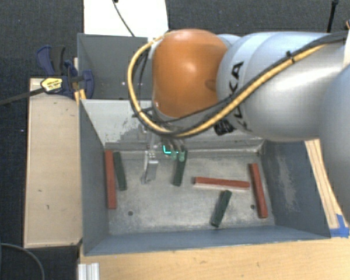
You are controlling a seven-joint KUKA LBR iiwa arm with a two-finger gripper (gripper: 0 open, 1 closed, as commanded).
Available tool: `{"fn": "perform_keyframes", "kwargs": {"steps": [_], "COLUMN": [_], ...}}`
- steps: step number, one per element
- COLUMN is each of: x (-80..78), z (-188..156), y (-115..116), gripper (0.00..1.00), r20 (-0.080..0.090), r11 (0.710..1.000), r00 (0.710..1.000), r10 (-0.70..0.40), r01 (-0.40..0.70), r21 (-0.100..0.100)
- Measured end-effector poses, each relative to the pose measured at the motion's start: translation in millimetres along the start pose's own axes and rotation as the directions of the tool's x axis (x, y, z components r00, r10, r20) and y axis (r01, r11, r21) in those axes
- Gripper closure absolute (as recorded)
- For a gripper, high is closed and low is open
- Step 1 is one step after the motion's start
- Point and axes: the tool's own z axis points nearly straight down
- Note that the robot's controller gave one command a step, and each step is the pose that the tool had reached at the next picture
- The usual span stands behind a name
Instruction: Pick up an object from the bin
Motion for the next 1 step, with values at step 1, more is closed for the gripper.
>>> {"fn": "perform_keyframes", "kwargs": {"steps": [1], "x": [-17.8], "z": [44.0], "y": [-50.7], "gripper": [0.0], "r20": [0.003], "r11": [1.0], "r00": [1.0], "r10": [-0.028], "r01": [0.028], "r21": [0.003]}}
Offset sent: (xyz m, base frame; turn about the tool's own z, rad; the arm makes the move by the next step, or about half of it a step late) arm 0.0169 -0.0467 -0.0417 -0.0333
